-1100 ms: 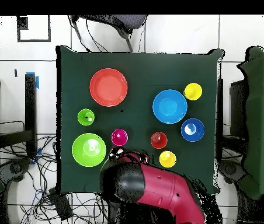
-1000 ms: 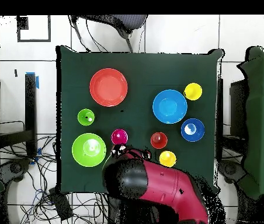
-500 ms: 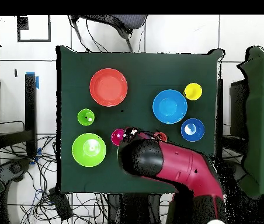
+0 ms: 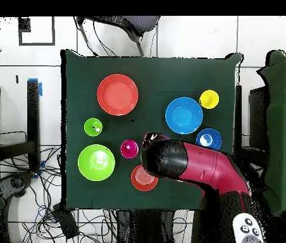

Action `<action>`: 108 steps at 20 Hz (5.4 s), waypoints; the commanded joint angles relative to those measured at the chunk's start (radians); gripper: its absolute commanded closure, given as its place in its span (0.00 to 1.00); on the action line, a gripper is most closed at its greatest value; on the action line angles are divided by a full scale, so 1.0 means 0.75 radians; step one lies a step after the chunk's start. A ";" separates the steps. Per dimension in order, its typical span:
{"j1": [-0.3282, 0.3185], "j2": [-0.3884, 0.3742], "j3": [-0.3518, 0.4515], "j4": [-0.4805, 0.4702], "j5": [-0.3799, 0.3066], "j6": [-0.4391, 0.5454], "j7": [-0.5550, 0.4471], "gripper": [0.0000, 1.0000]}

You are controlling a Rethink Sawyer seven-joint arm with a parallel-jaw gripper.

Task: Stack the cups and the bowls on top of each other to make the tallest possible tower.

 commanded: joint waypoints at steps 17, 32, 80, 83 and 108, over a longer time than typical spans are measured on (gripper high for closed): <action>-0.077 0.353 0.178 -0.317 -0.348 0.025 -0.224 0.00; -0.166 0.401 0.383 -0.475 -0.563 0.099 -0.461 0.00; -0.252 0.517 0.765 -0.471 -0.674 0.539 -0.646 0.00; -0.284 0.553 0.839 -0.493 -0.647 0.571 -0.698 0.00; -0.294 0.484 1.326 -0.052 -0.542 0.480 -0.515 0.00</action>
